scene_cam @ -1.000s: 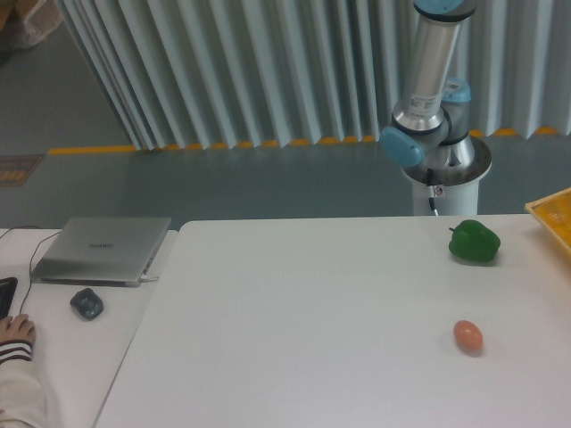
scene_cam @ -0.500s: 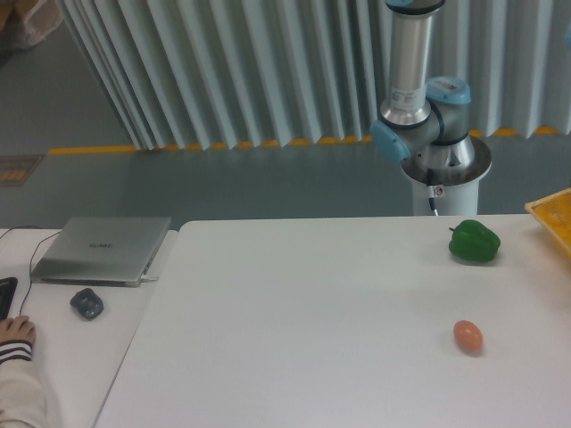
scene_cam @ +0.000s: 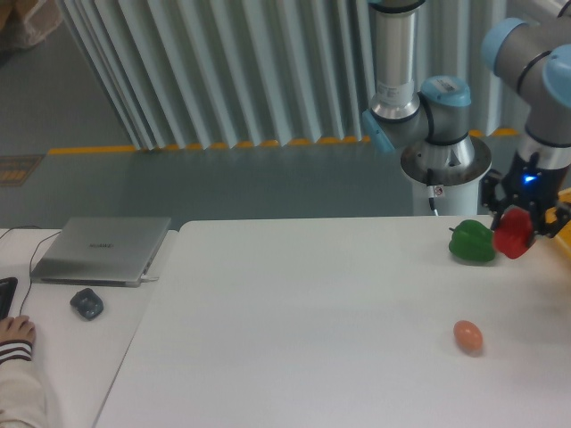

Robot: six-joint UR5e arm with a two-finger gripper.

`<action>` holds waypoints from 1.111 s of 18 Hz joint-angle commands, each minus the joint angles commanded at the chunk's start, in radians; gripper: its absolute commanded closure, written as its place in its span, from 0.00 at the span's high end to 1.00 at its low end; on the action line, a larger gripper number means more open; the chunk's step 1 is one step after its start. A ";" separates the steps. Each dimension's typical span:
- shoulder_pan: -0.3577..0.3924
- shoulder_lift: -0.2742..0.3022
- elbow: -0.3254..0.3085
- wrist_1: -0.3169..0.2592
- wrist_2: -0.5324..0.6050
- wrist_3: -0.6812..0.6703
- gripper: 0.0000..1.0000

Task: Place the red pepper on the table
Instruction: 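Carry the red pepper over the table beside the green pepper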

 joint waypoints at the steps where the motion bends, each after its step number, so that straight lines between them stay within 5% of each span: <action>1: -0.003 0.000 -0.008 0.011 0.017 0.002 0.58; 4: -0.006 -0.003 -0.035 0.063 0.040 -0.006 0.59; 13: -0.022 -0.034 -0.077 0.068 0.037 -0.046 0.61; 20: -0.058 -0.081 -0.092 0.170 0.054 -0.071 0.61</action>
